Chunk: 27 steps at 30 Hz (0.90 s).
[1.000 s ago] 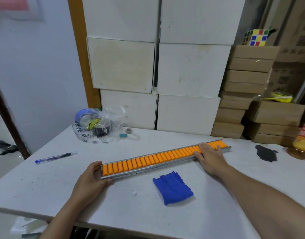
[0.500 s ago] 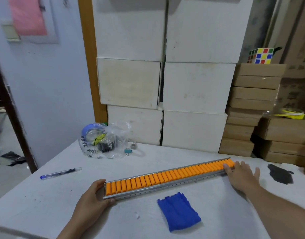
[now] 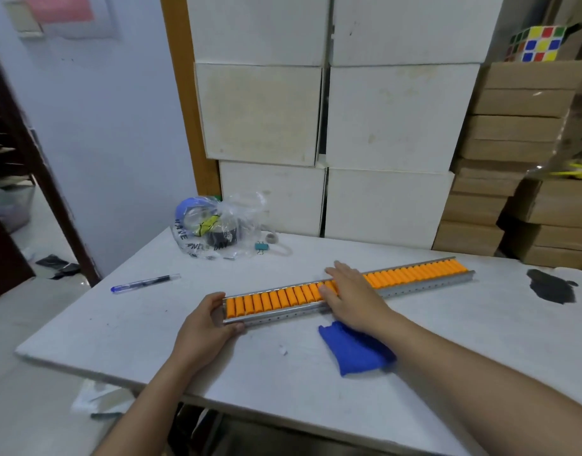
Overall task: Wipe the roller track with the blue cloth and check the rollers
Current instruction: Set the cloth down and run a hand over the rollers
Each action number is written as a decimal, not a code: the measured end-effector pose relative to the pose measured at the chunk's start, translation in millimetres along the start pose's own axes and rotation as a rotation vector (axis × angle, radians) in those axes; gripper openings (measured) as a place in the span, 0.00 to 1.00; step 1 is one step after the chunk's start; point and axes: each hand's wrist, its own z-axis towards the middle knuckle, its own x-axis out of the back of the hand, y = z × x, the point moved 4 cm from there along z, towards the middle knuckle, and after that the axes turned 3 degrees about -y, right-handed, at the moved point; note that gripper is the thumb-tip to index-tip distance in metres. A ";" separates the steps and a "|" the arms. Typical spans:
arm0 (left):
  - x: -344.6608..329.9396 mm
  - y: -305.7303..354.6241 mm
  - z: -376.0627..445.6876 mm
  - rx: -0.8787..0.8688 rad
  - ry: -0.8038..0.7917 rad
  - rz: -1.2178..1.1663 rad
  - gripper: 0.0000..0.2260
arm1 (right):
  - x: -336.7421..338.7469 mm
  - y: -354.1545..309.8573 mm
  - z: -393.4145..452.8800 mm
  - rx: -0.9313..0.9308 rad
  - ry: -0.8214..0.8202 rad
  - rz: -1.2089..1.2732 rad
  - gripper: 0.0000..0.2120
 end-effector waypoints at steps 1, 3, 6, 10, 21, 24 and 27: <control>-0.5 -3.8 -1.9 0.005 -0.003 0.009 0.32 | -10.3 -21.3 -3.3 0.076 -0.038 -0.034 0.27; 1.0 -5.6 -2.5 0.006 0.015 0.008 0.32 | -25.1 -59.3 -6.7 0.219 -0.072 -0.118 0.27; 1.6 -0.1 1.9 0.002 0.000 -0.021 0.32 | -38.3 -98.1 -4.5 0.343 -0.123 -0.174 0.37; 0.3 3.4 2.4 0.014 -0.019 -0.052 0.36 | -59.1 -122.9 2.8 0.414 -0.150 -0.186 0.32; 0.6 -5.6 5.2 0.034 -0.026 -0.022 0.32 | -79.5 -143.1 10.8 0.419 -0.125 -0.132 0.28; 0.0 -6.9 5.1 0.031 -0.032 -0.022 0.30 | -82.1 -142.5 10.6 0.399 -0.163 -0.104 0.28; -0.1 -6.5 4.7 0.028 -0.038 -0.013 0.32 | -79.3 -141.6 9.5 0.393 -0.188 -0.080 0.29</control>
